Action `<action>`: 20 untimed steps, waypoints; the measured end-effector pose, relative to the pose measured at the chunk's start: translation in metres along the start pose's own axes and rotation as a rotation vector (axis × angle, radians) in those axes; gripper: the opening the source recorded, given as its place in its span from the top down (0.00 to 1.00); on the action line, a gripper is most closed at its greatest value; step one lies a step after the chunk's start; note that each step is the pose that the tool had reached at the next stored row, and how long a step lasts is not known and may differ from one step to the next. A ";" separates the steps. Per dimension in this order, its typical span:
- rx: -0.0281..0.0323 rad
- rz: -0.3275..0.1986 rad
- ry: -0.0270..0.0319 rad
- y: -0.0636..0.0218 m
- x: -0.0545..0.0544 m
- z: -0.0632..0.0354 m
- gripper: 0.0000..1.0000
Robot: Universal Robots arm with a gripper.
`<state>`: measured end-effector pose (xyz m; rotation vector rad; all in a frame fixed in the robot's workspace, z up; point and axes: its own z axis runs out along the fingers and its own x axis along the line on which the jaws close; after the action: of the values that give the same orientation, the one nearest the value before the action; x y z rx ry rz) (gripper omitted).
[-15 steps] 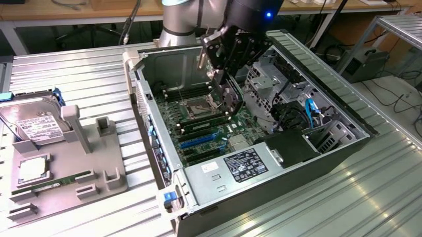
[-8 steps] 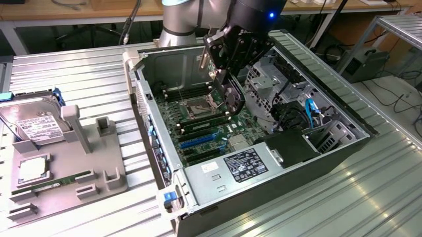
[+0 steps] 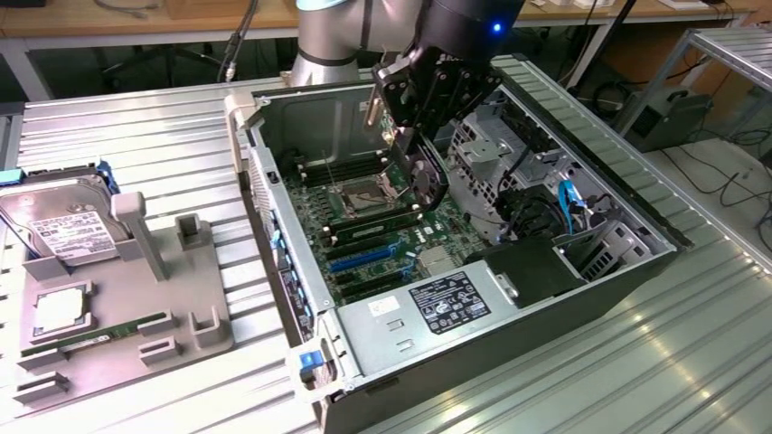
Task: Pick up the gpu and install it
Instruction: 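Insert the gpu into the slot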
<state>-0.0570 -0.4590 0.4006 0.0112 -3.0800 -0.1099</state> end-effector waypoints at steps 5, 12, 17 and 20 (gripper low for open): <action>0.0006 -0.014 -0.0009 0.0000 0.000 0.0001 0.74; 0.0093 -0.196 0.0112 0.0001 0.000 0.0002 0.74; 0.0154 -0.298 0.0127 0.0000 0.000 0.0003 0.74; 0.0181 -0.343 0.0107 0.0000 0.000 0.0003 0.74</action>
<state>-0.0571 -0.4590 0.4003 0.5379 -3.0356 -0.0962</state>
